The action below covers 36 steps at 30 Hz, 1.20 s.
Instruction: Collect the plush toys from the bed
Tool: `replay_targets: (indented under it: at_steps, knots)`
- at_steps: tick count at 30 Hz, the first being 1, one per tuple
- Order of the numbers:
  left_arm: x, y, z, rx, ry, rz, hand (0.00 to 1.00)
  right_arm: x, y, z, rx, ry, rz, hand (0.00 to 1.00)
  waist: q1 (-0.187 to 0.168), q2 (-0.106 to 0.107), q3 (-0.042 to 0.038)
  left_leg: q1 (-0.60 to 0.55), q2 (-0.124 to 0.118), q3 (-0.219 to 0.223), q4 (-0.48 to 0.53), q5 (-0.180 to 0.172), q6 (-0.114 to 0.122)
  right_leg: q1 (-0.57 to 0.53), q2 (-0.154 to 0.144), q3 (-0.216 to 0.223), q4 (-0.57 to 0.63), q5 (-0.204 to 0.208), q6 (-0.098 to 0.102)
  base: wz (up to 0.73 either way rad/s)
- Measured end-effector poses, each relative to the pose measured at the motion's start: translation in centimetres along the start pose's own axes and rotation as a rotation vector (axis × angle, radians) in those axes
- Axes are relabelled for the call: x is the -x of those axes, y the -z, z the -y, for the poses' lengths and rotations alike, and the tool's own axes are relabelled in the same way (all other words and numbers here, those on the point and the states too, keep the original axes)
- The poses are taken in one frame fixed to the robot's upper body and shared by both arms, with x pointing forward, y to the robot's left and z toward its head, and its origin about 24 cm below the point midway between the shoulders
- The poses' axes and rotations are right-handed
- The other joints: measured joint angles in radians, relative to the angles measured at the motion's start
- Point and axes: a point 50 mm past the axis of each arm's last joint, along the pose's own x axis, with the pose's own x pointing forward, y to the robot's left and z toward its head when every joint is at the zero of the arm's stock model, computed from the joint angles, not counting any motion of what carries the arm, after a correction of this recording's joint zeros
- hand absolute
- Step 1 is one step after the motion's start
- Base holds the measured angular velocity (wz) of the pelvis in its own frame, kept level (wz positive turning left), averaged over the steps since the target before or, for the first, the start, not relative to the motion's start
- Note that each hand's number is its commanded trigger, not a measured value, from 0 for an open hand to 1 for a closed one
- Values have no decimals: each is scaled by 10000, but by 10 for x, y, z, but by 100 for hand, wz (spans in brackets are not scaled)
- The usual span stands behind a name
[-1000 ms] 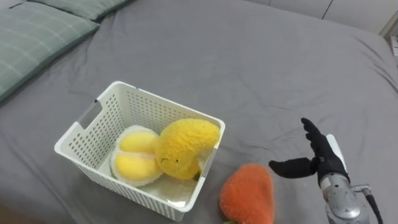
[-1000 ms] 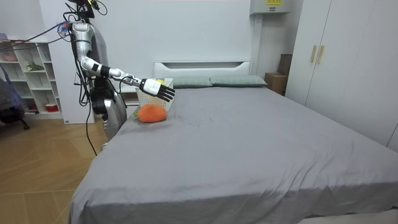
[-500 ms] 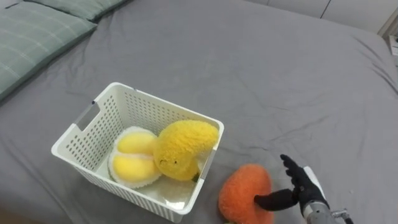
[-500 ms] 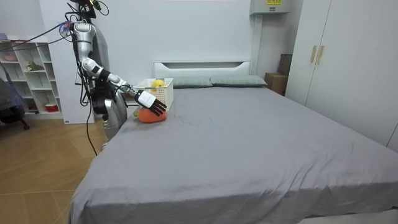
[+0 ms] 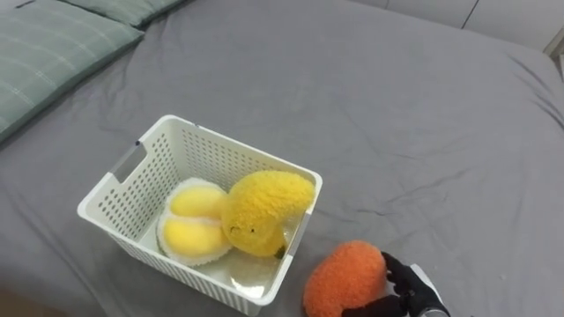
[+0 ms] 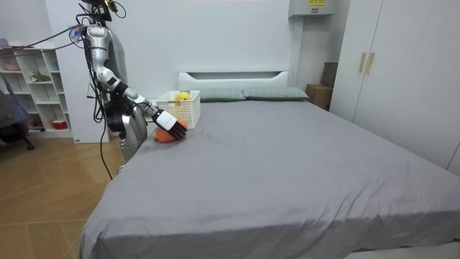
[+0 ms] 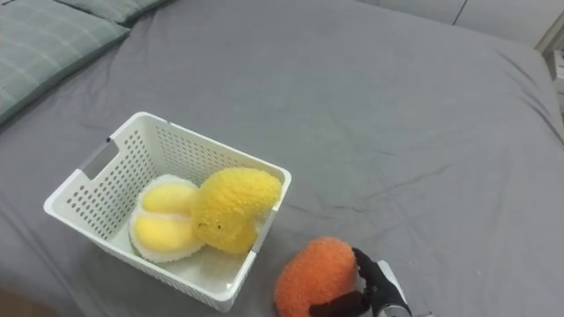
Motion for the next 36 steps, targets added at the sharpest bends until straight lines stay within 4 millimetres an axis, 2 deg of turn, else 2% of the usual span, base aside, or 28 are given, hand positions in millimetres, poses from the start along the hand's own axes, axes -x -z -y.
replay_targets:
  at_steps: [3, 4, 5, 6, 7, 8, 13, 25, 36]
  knots:
    - [0, 0, 2, 18, 173, -5, 0, 0, 0, -1, -3, -76, 5, 0, -7, -2, 1, -67, -6, -31, 9, 3, 12, -16, 0, -26, -24, 0, 0, 3]
    - [0, 1, 2, 14, 214, -20, 0, 0, 0, -1, 11, -118, 5, 23, -1, -7, 2, -81, -10, -42, 9, 0, 12, -12, 0, -50, -66, 0, 0, 0]
    - [0, 1, 2, 14, 230, -21, 0, 0, 0, -1, 26, -137, 6, 56, 2, -14, 3, -87, -15, -46, 9, -4, 13, -11, -1, -96, -107, 1, 0, 0]
    - [0, 1, 3, 17, 301, -19, 0, 0, 0, -1, 48, -156, 5, 62, 19, -21, 4, -95, -20, -51, 13, -9, 11, -15, -2, -119, -145, 0, 0, 0]
    - [0, 1, 3, 15, 352, -32, 0, 0, 1, -2, 56, -186, -38, 88, 34, -22, 6, -108, -20, -83, 19, -10, 10, -19, 0, -140, -147, 0, 0, 5]
    - [0, 1, 3, 12, 364, -44, 0, 0, 2, -2, 67, -211, -83, 100, 35, -22, 6, -111, -20, -104, 26, -10, 9, -15, 3, -147, -148, 0, 0, 10]
    - [1, 3, 3, 0, 379, -119, 0, -1, 4, -3, 137, -333, -188, 100, 26, -50, 29, -215, -30, -250, 140, -21, 3, 8, -1, -419, -162, 0, 0, 9]
    - [1, 3, 6, -334, 512, -110, 0, -2, 3, -11, 496, -652, -218, 100, 155, -87, 58, -410, -56, -425, 366, -107, 1, -27, -5, -669, -159, 1, 0, 4]
    - [1, 2, 6, -337, 504, -77, 0, -2, 0, -17, 719, -892, -111, 100, 239, -173, 59, -379, -57, -407, 400, -107, 2, 15, -13, -665, -147, 1, 0, 0]
